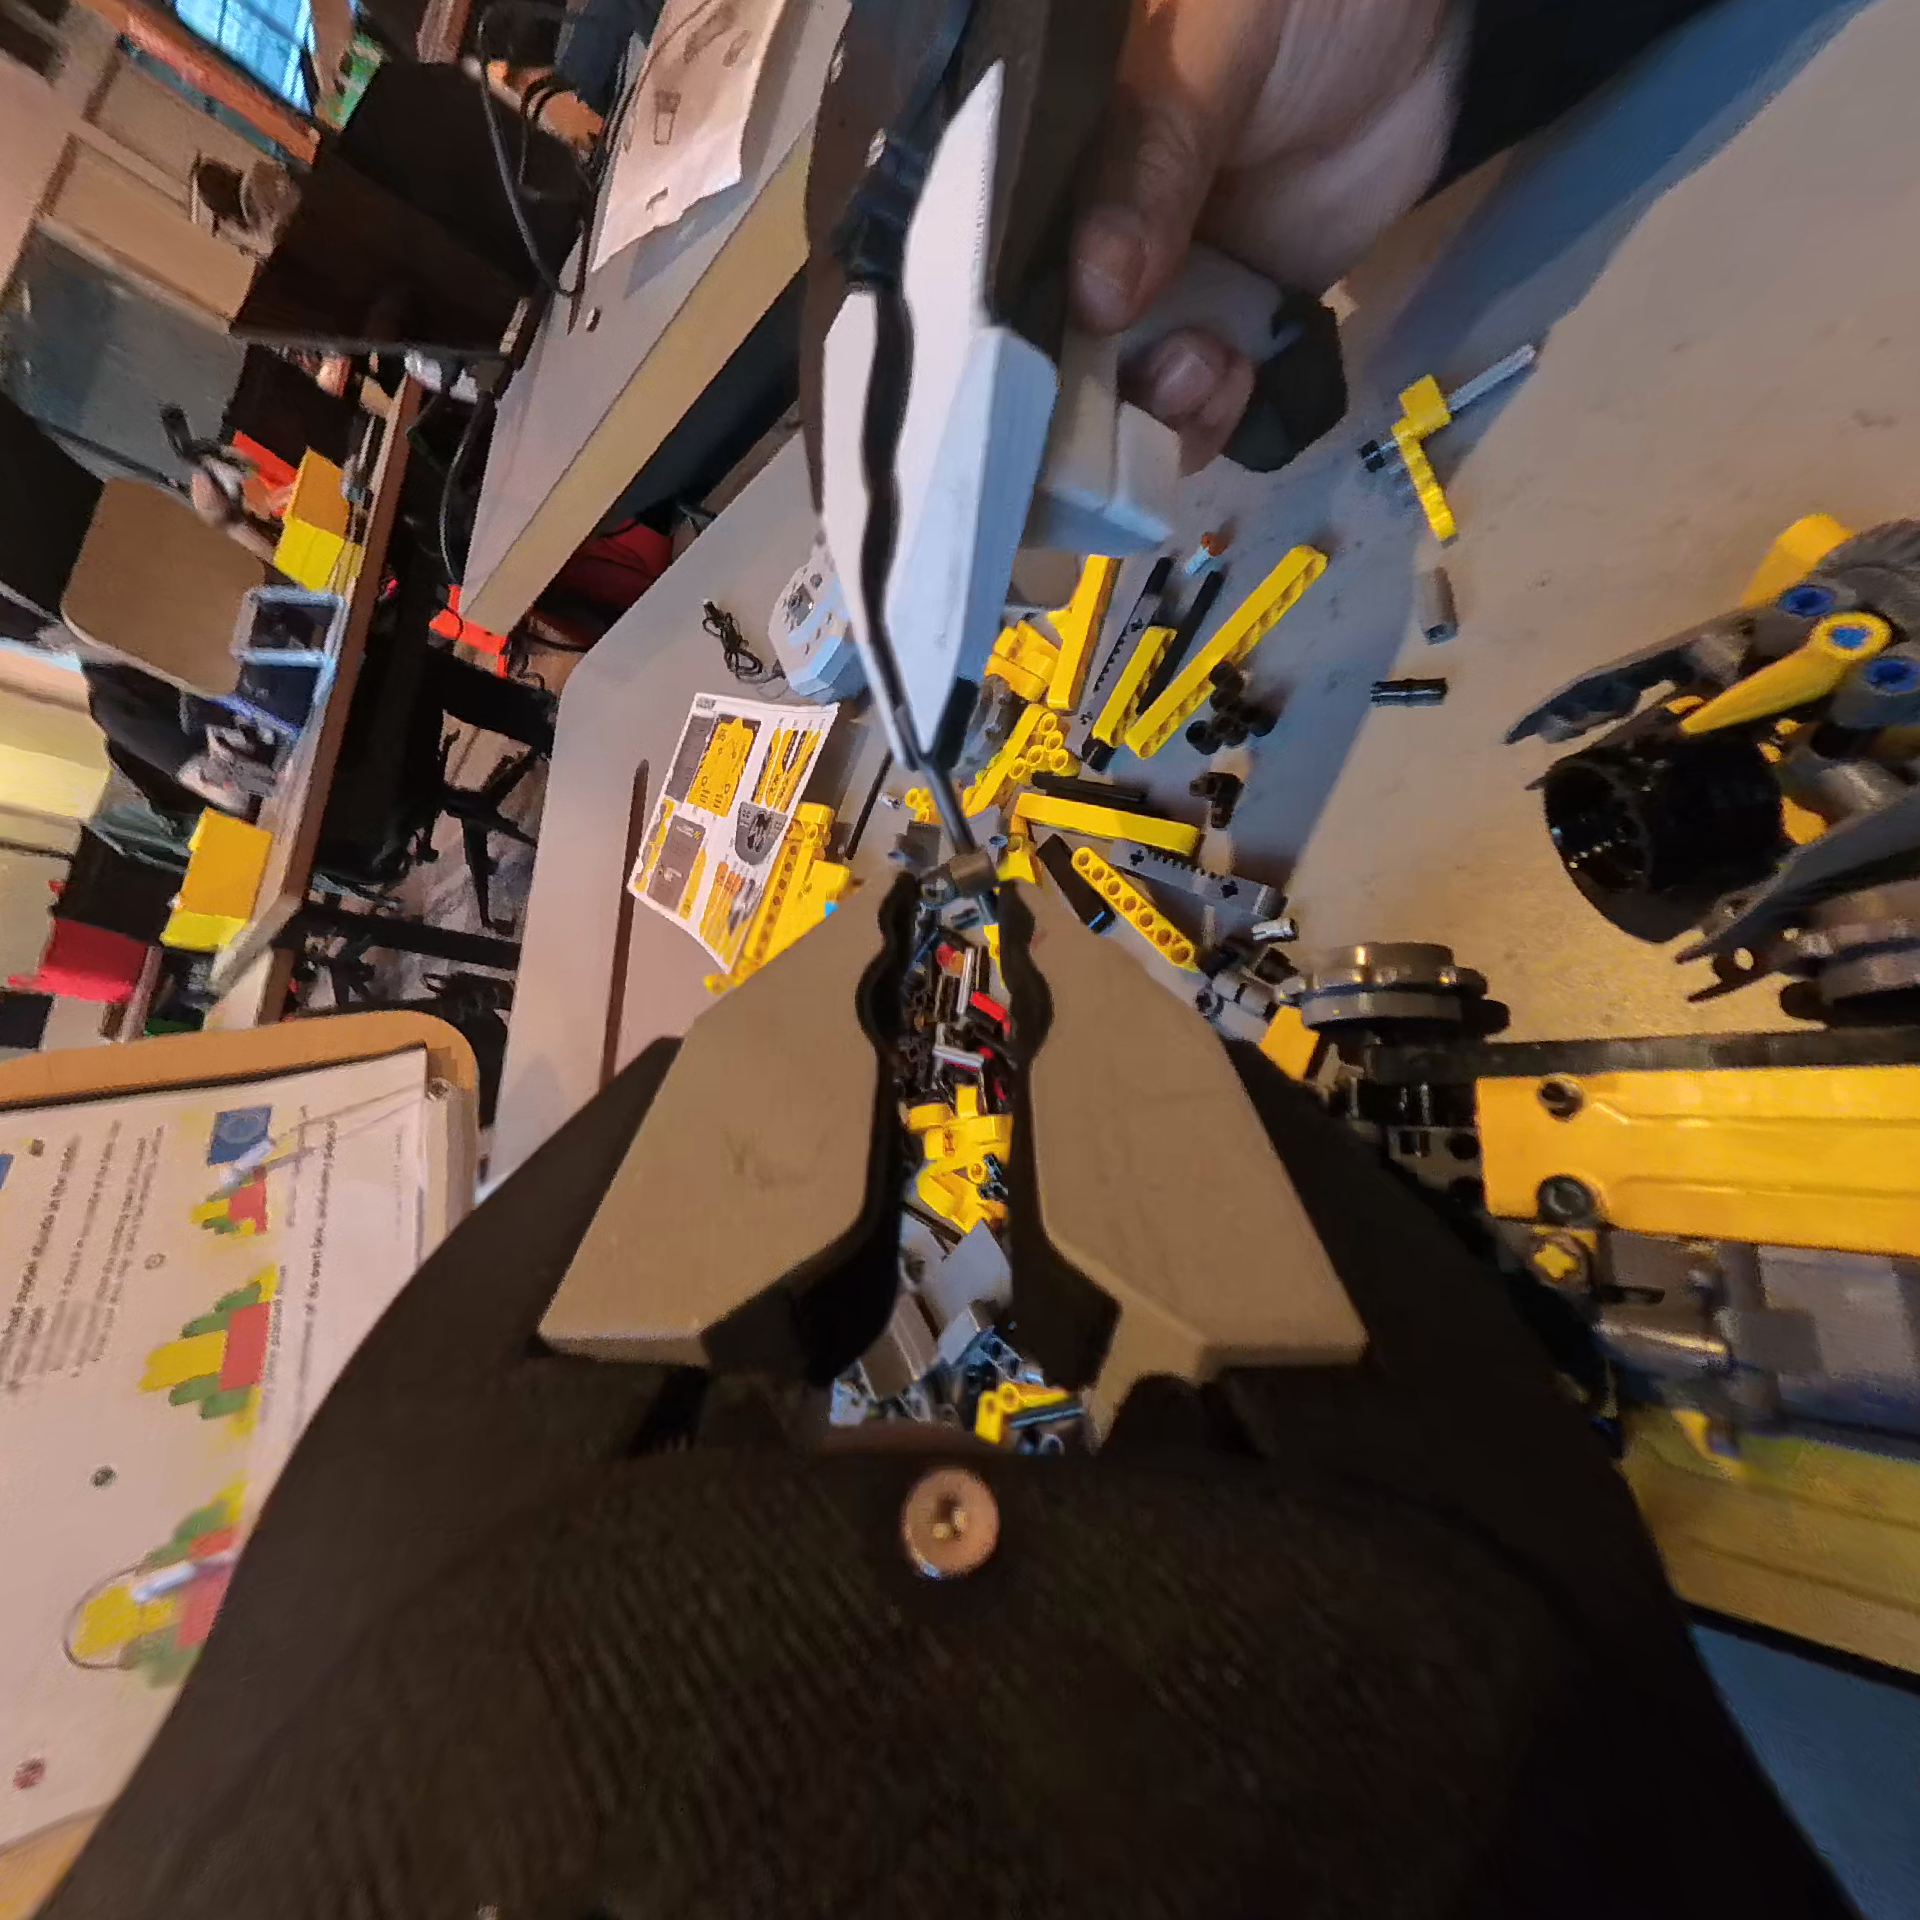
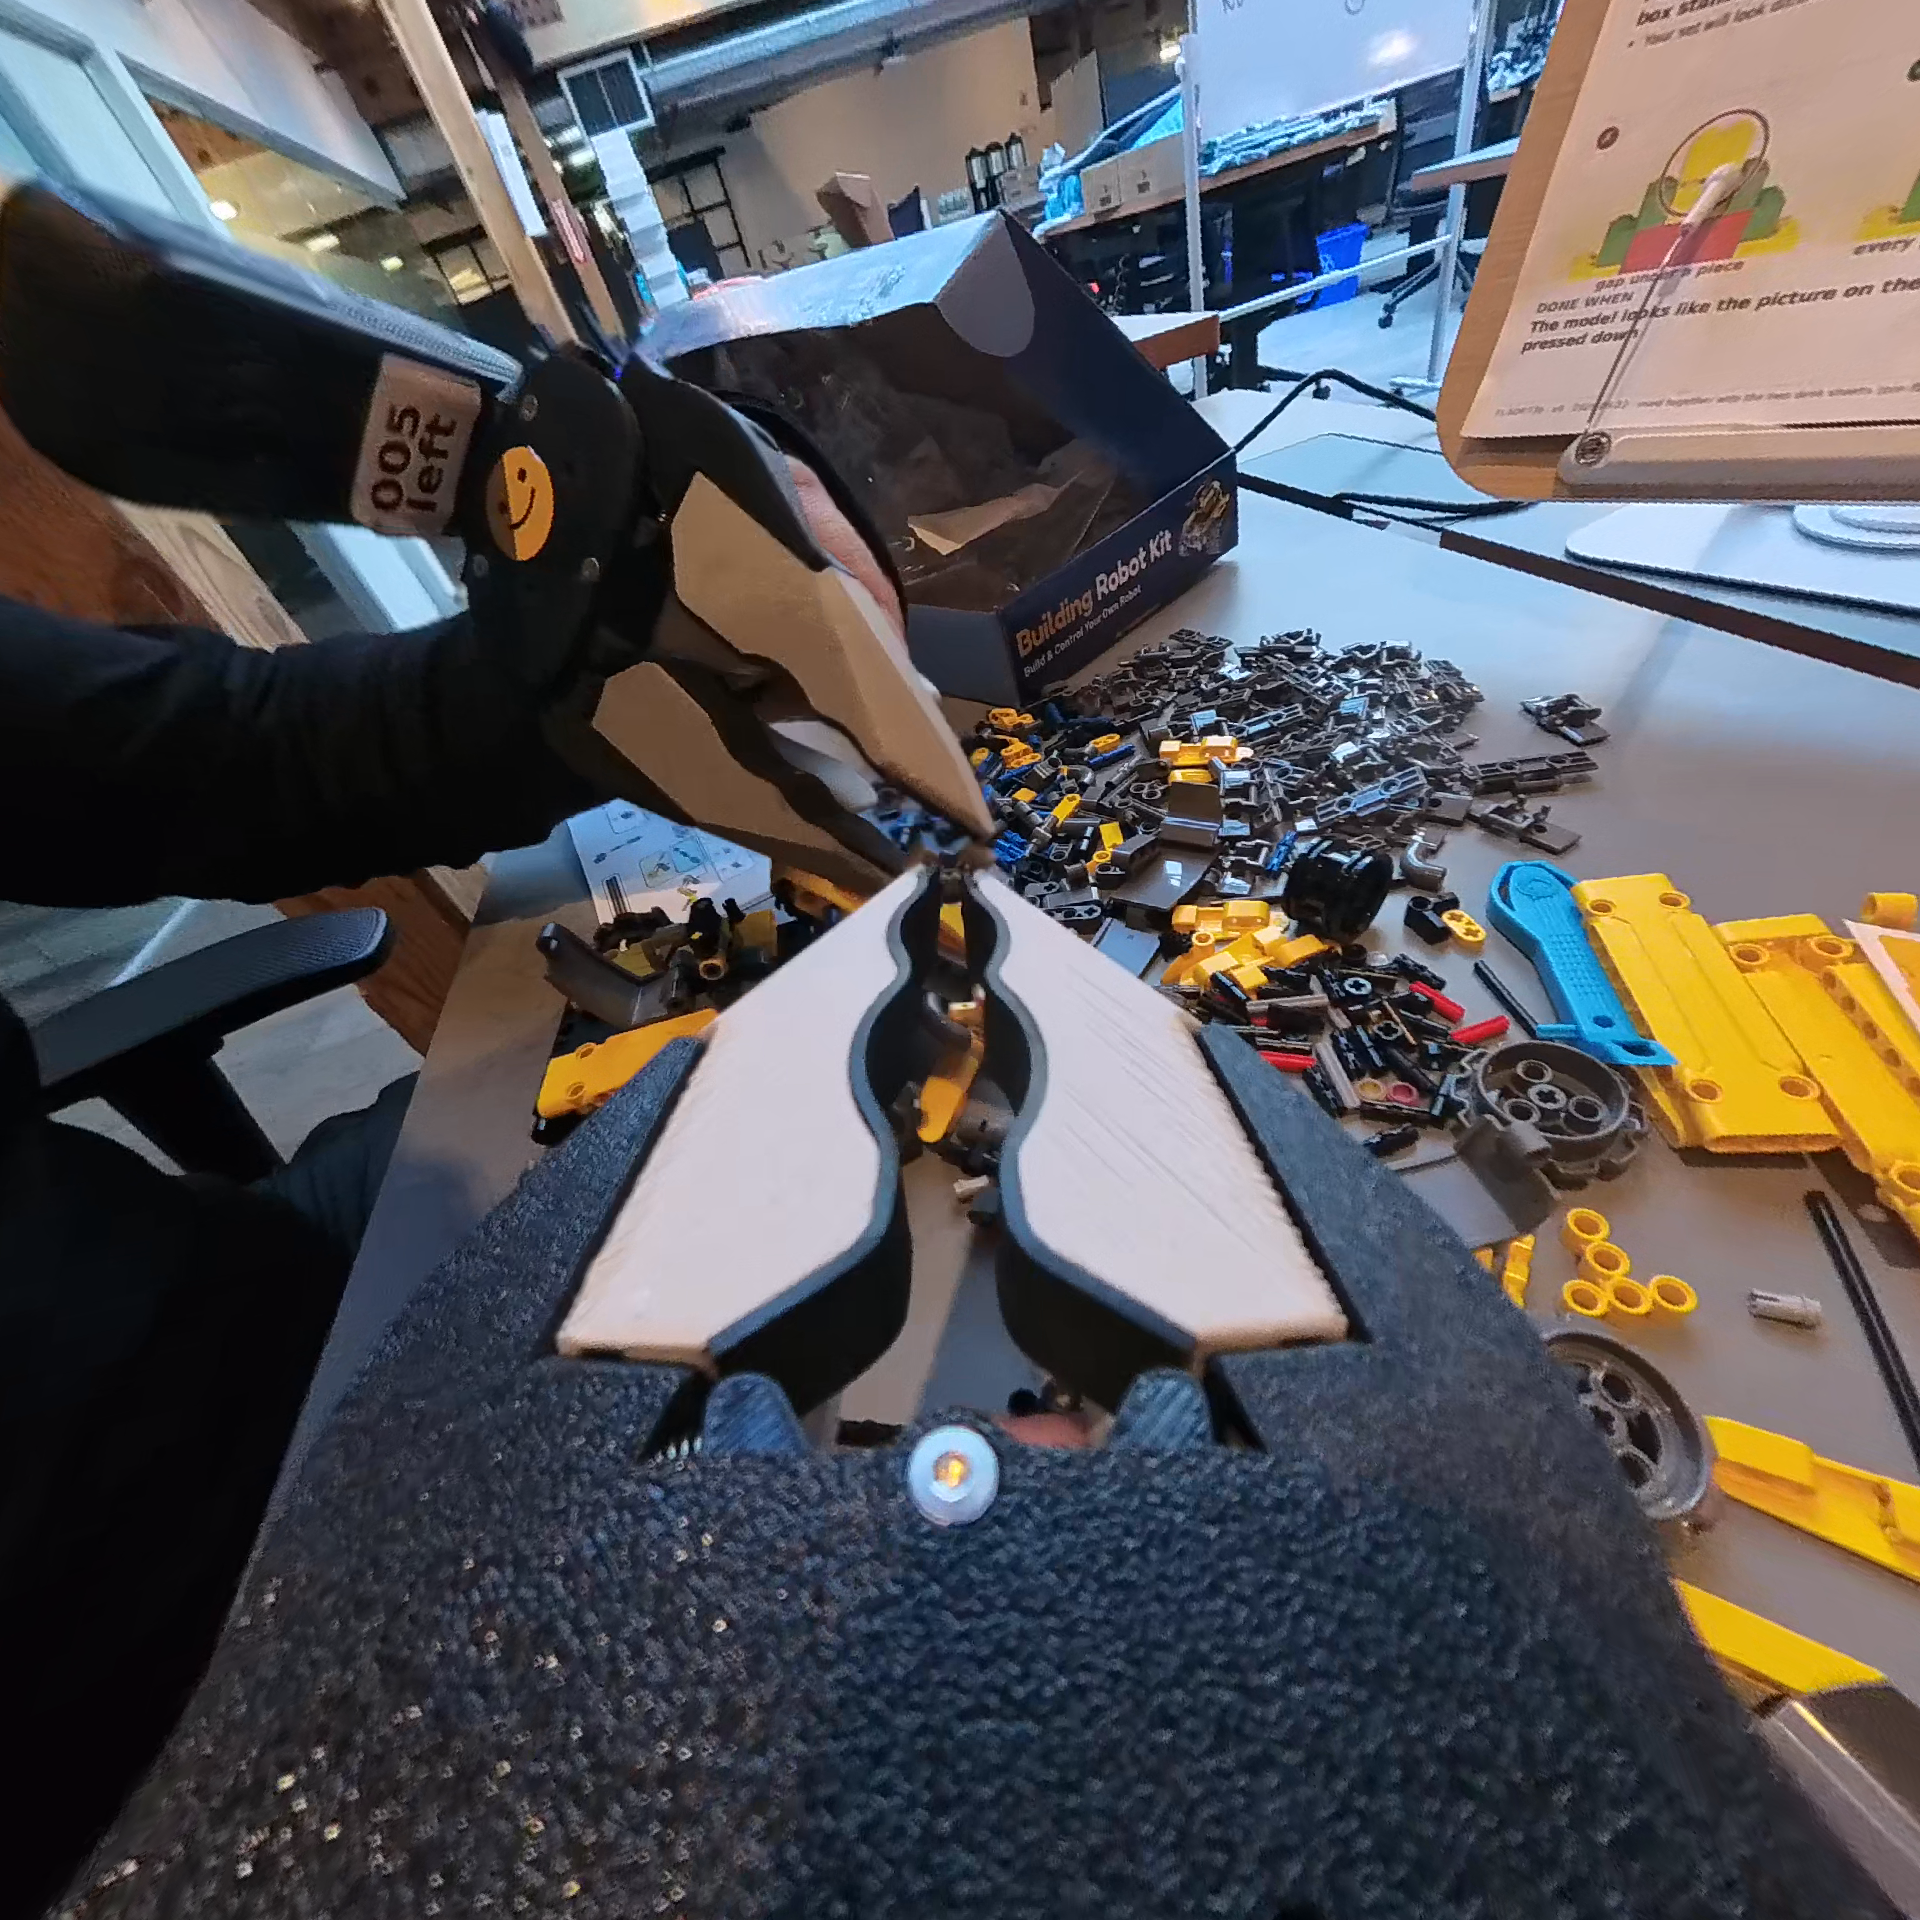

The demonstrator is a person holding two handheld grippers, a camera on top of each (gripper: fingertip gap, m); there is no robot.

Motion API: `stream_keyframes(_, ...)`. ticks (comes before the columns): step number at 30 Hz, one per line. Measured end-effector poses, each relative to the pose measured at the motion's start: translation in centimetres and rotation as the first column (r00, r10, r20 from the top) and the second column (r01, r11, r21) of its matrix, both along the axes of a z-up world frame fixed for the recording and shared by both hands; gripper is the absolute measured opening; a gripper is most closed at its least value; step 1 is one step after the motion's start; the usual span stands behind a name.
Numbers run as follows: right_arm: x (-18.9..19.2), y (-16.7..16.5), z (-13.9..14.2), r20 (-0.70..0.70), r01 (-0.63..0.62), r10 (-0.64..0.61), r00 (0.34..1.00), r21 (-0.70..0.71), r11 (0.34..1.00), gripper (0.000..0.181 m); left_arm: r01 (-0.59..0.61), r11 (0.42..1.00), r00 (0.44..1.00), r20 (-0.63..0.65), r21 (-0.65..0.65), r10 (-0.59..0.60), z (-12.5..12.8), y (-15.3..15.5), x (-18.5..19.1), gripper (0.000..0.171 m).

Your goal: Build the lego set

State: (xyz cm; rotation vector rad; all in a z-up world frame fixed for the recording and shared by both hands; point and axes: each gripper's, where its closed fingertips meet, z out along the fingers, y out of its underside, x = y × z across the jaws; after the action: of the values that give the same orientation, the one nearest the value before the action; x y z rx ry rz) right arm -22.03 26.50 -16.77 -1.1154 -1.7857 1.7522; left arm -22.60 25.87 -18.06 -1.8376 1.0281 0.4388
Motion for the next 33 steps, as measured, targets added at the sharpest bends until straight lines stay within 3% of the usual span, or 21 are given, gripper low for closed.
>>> stream_keyframes(3,-0.1,-0.1,-0.3,-0.013,0.019,-0.018,1.000,0.064,0.998,0.003,-0.045,0.998,0.992,0.115,-0.042,0.050,-0.5,0.0,-0.1,0.015)
stream_keyframes(6,-0.1,-0.6,-0.5,-0.014,0.015,-0.014,1.000,0.082,0.997,0.003,-0.061,0.997,0.972,0.225,-0.054,0.072,0.1,0.0,0.1,0.030)
stream_keyframes(13,0.1,-1.0,-0.2,-0.035,0.002,0.001,0.999,0.087,0.996,0.002,-0.057,0.992,0.947,0.308,-0.116,0.090,0.0,0.0,0.4,0.035)
stream_keyframes(21,0.1,-1.1,0.0,-0.038,0.000,0.003,0.999,0.077,0.997,0.002,-0.030,0.985,0.934,0.345,-0.172,0.089,-1.0,0.1,1.2,0.018)
stream_keyframes(33,-0.5,0.4,0.2,-0.053,0.101,-0.097,0.994,0.081,0.992,0.002,-0.132,0.979,0.848,0.493,-0.157,0.193,-0.4,1.1,0.1,0.016)
